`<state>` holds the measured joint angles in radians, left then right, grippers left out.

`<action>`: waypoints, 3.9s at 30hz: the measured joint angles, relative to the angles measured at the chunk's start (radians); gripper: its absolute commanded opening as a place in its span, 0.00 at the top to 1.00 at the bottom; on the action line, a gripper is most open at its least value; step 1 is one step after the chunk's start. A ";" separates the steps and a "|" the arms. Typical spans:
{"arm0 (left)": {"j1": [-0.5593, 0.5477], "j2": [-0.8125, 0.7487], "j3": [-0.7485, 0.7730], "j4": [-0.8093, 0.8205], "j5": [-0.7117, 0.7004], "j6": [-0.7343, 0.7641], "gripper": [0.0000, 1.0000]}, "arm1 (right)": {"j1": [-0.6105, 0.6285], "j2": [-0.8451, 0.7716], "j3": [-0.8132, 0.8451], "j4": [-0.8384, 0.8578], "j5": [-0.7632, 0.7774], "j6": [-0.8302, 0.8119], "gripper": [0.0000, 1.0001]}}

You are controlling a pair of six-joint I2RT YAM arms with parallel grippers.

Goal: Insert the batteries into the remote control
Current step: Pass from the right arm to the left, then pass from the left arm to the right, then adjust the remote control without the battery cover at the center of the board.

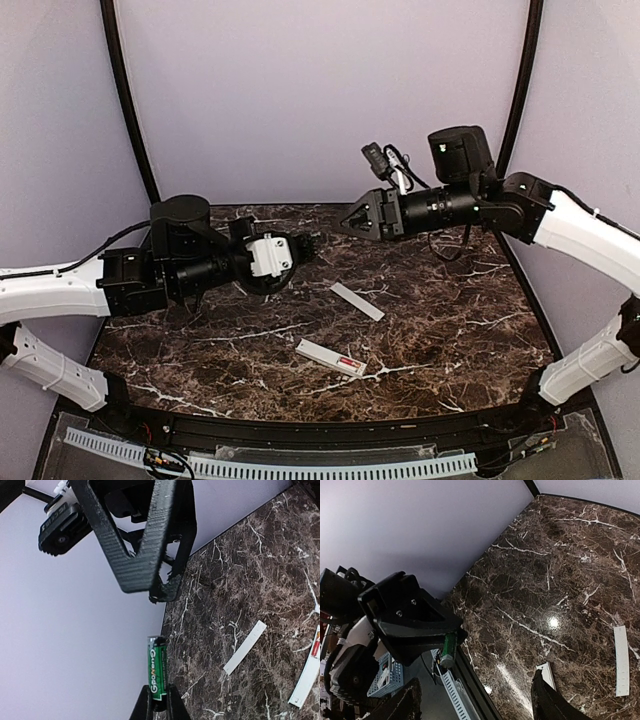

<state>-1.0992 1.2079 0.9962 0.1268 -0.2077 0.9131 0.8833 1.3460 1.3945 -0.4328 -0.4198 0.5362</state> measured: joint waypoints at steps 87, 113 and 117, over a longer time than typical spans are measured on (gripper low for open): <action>0.299 0.079 -0.324 0.131 0.321 -1.168 0.22 | 0.278 0.271 -0.591 0.442 0.348 -0.474 1.00; 0.211 0.644 0.048 -0.274 0.629 0.030 0.24 | 0.134 0.007 -0.773 0.538 0.278 -0.369 1.00; 0.208 0.657 0.056 -0.271 0.615 0.019 0.42 | 0.133 -0.021 -0.781 0.531 0.280 -0.361 1.00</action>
<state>-0.8909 1.8645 1.0519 -0.1440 0.4068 0.9318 1.0164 1.3251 0.6132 0.0982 -0.1402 0.1749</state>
